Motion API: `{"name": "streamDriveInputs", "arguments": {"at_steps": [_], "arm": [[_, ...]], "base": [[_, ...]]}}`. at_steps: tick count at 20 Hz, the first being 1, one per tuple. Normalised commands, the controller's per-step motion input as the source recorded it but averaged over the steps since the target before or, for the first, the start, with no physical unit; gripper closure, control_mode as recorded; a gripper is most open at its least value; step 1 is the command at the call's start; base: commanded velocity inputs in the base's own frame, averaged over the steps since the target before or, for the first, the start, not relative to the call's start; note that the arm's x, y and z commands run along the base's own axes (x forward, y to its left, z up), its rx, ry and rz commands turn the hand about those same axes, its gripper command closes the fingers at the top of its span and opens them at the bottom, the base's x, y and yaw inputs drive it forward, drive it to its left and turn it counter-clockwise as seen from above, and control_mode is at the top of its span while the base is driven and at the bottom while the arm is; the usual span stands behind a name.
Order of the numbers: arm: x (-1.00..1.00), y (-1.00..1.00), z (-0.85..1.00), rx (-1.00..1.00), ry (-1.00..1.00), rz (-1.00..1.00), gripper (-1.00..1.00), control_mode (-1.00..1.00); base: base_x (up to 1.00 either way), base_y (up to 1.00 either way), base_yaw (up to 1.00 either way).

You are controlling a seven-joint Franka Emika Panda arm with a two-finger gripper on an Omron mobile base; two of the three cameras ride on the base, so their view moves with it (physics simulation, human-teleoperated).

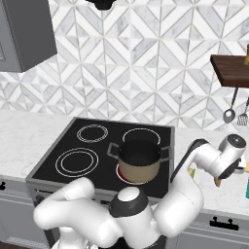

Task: Put the corn and sweet potato in the pot. Retrieve the spatula and lightly stir the vegetables in the pot.

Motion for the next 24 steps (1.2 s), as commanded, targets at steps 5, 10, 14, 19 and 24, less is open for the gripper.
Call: {"name": "streamDriveInputs", "arguments": {"at_steps": [5,10,14,19,24], "arm": [[0.22,-0.13,-0.32,0.00,0.02,0.01,-1.00,-1.00],[0.15,-0.24,-0.33,0.00,0.00,0.00,-1.00,-1.00],[0.17,-0.12,-0.34,0.00,0.00,0.00,-1.00,-1.00],[0.04,0.00,-0.46,0.00,0.01,0.00,-1.00,-1.00],[-0.01,0.02,-0.40,0.00,0.00,0.00,1.00,-1.00]], "base": [[0.00,0.00,0.00],[0.00,0.00,0.00],[0.00,0.00,0.00],[0.00,0.00,0.00],[0.00,0.00,0.00]]}}
